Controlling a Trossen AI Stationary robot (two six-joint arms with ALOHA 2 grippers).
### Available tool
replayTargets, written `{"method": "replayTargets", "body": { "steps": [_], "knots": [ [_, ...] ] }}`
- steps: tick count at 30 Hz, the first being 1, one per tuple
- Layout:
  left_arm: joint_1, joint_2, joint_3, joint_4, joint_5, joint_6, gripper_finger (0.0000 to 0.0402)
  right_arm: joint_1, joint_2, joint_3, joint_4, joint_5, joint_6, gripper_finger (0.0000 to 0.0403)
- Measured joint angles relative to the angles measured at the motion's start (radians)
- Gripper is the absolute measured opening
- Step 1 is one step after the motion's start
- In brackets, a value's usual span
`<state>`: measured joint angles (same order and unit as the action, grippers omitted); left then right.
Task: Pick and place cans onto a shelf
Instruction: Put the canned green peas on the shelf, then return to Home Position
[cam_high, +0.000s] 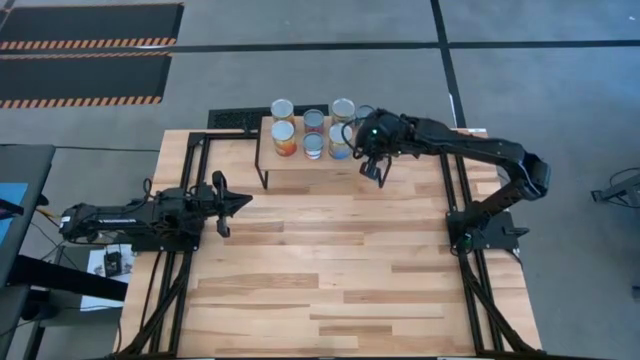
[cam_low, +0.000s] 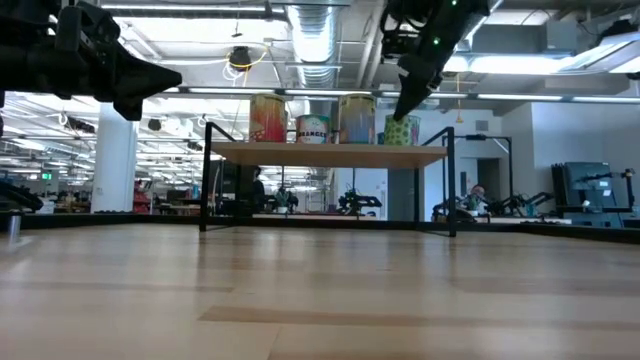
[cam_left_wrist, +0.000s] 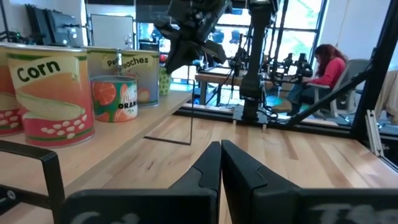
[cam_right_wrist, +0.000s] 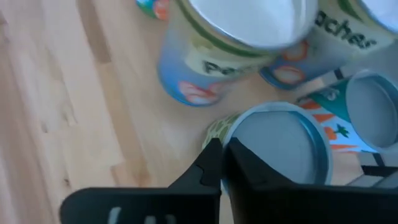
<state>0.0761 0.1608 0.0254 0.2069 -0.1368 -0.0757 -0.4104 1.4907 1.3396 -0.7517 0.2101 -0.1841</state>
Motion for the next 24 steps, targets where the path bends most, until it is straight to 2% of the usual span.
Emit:
{"method": "replayTargets", "body": {
  "steps": [14,20,24],
  "knots": [
    [0.000,0.000,0.000,-0.009,-0.006,0.000,0.0000,-0.012,0.001,0.000,0.030,0.001,0.000,0.0102],
    [0.000,0.000,0.000,-0.017,-0.010,0.000,0.0000,-0.005,-0.007,0.000,0.033,0.037,-0.045,0.0108],
    [0.000,0.000,0.000,-0.017,-0.017,0.008,0.0000,0.020,-0.041,-0.001,0.053,0.076,-0.061,0.0094]
  ]
}}
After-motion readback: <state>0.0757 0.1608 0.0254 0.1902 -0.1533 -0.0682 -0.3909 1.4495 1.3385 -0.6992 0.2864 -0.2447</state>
